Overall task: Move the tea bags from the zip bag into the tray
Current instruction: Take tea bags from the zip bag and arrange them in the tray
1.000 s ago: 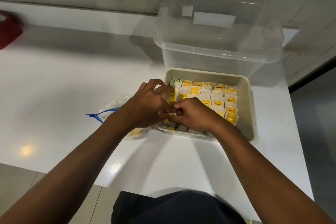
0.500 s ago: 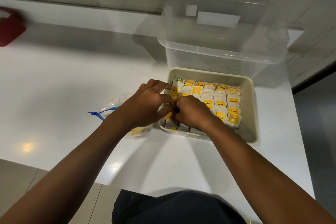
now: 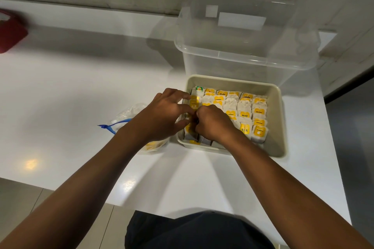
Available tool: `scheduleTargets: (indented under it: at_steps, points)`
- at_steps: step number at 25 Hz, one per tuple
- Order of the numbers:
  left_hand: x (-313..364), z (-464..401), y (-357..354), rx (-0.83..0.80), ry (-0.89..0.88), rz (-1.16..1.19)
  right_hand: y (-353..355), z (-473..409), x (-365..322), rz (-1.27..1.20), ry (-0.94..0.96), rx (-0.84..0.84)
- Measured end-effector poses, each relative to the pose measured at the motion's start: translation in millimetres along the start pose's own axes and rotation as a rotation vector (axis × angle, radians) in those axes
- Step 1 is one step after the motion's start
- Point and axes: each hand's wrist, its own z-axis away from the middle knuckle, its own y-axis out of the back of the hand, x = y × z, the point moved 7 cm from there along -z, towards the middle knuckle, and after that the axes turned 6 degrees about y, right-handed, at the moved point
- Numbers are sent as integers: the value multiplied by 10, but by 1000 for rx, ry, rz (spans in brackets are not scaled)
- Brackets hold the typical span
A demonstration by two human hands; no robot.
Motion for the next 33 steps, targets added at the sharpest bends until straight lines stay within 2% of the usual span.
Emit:
scheduleTargets:
  at_steps: [5, 14, 16, 18, 20, 24, 26, 29, 31, 33]
  points:
    - [5, 17, 24, 5, 2, 19, 23, 23, 27, -65, 9, 31]
    - [15, 89, 128, 131, 64, 37, 403, 233, 127, -219, 13, 317]
    - [-7, 148, 165, 177, 112, 54, 334, 251, 90, -195, 19, 259]
    - [-21, 218, 177, 202, 147, 73, 145, 243, 76, -134, 2, 87]
    - [-39, 302, 177, 202, 169, 87, -13, 245, 86, -79, -15, -16]
    - [-121, 499, 177, 179, 184, 94, -99, 231, 94, -137, -38, -21]
    - [-172, 598, 202, 173, 189, 114, -13, 266, 110, -205, -53, 29]
    - [-299, 813, 349, 232, 248, 191, 280, 374, -41, -248, -25, 195]
    - [-459, 976, 400, 240, 339, 246, 484, 489, -383, -271, 21, 332]
    - [-602, 1135, 399, 219, 399, 231, 529, 567, -848, -357, 101, 381]
